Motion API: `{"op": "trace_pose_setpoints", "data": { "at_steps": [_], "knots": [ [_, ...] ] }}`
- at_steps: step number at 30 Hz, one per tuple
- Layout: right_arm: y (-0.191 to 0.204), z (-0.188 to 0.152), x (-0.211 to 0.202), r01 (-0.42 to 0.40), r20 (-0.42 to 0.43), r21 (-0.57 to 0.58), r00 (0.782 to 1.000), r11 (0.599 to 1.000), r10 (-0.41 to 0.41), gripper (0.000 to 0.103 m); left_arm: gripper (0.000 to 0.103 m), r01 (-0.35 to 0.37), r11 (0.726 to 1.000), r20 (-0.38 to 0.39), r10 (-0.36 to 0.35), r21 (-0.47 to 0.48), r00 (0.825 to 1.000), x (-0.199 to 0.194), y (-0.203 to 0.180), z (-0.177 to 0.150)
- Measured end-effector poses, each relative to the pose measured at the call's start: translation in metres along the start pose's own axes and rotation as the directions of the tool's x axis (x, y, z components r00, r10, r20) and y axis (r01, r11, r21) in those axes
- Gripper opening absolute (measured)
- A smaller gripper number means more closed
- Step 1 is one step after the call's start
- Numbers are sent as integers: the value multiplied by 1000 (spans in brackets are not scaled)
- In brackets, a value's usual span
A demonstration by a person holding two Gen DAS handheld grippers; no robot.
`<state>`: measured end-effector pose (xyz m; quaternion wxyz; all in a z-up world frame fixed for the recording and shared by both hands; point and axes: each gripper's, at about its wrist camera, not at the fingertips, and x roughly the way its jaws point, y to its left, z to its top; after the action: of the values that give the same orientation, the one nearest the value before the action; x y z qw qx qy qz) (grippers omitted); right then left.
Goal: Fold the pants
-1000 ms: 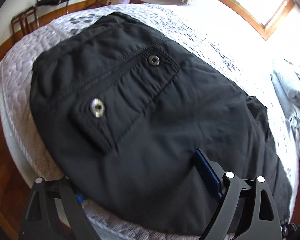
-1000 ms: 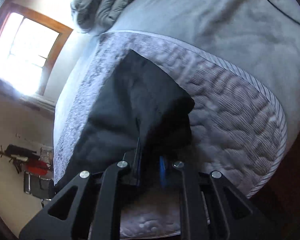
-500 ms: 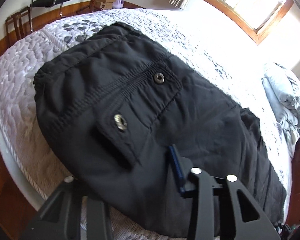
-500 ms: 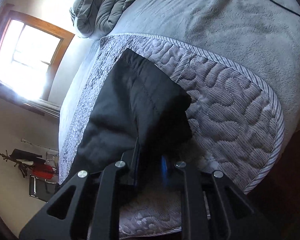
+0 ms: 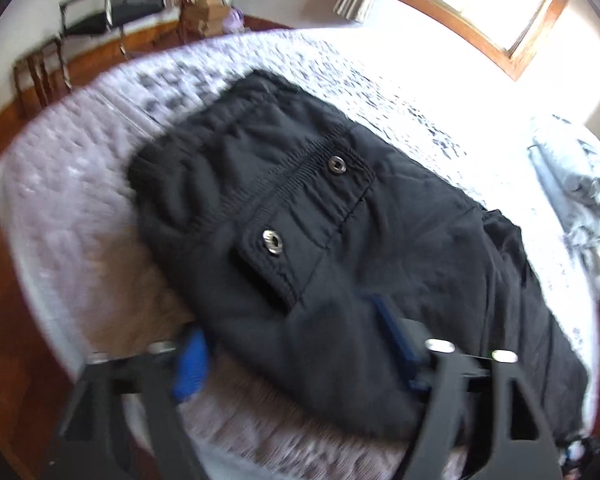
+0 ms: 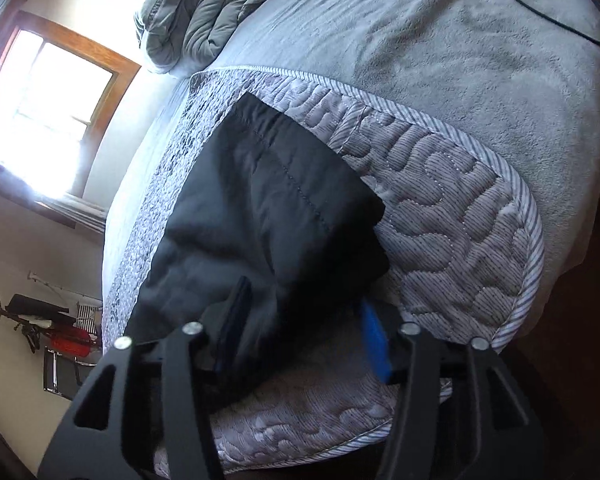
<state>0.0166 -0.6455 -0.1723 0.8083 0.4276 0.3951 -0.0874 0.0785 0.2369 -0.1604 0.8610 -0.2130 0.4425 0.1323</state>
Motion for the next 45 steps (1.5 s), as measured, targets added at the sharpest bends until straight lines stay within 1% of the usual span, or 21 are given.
{"op": "trace_pose_setpoints", "data": {
  "at_steps": [1,3,4,5,7,10,14,16,17,19,20,21,22,23,24,26,30,32,36,39,45],
  "knots": [
    [-4,0,-3,-7,8,25,1000,1000,6,71,85,-14,1000,12,14,15,1000,-6,-1,-2],
    [-11,-1,-8,-36,23,70,999,997,34,74,90,-22,999,27,21,43,999,-20,-1,-8],
    [-14,-1,-9,-52,25,93,998,994,50,75,95,-27,999,34,26,42,999,-26,-1,-10],
    [-18,-2,-11,-69,29,115,997,991,66,78,96,-28,999,46,26,36,999,-32,0,-12],
    [-23,-2,-12,-88,36,142,996,986,84,79,96,-9,1000,52,8,21,999,-36,2,-13],
    [-24,-3,-10,-91,39,153,996,984,86,79,97,22,999,40,-21,-25,999,-44,1,-19],
    [-21,-2,-2,-78,55,172,996,982,70,80,97,70,994,-8,-71,-78,997,-39,-5,-24],
    [-23,-1,3,-82,65,199,995,977,70,80,97,86,993,-16,-88,-78,996,-37,-9,-28],
    [-23,0,5,-82,70,211,995,974,69,79,97,88,994,-18,-90,-70,996,-37,-12,-30],
    [-24,1,7,-71,80,225,995,972,54,63,97,85,995,-22,-86,-51,996,-36,-16,-32],
    [-25,2,7,-63,80,226,996,972,46,45,97,85,995,-27,-87,-42,996,-36,-18,-34],
    [-25,2,8,-69,78,226,996,972,52,38,97,87,995,-30,-88,-39,996,-35,-19,-34],
    [-25,3,8,-85,79,226,994,970,69,32,97,88,995,-34,-89,-39,995,-35,-20,-35],
    [-25,3,8,-116,81,231,992,966,100,23,97,89,995,-36,-91,-41,995,-34,-21,-36],
    [-24,4,6,-133,89,234,989,963,115,22,97,91,995,-36,-93,-45,995,-34,-20,-36],
    [-15,4,0,-130,107,206,988,970,110,20,97,94,994,-36,-96,-54,995,-35,-19,-36],
    [16,4,-12,-65,139,84,989,994,53,19,97,102,993,-27,-104,-67,994,-38,-15,-36],
    [29,4,-17,-51,151,54,988,997,42,19,97,105,992,-29,-108,-75,994,-38,-12,-36],
    [51,3,-24,-36,170,9,985,999,34,18,97,108,991,-25,-111,-83,994,-38,-10,-36],
    [66,2,-29,-39,177,-25,983,999,42,18,97,109,991,-24,-111,-82,993,-38,-10,-36],
    [86,2,-36,-26,188,-67,981,997,38,18,97,108,990,-29,-111,-91,993,-39,-7,-36]
  ]
}}
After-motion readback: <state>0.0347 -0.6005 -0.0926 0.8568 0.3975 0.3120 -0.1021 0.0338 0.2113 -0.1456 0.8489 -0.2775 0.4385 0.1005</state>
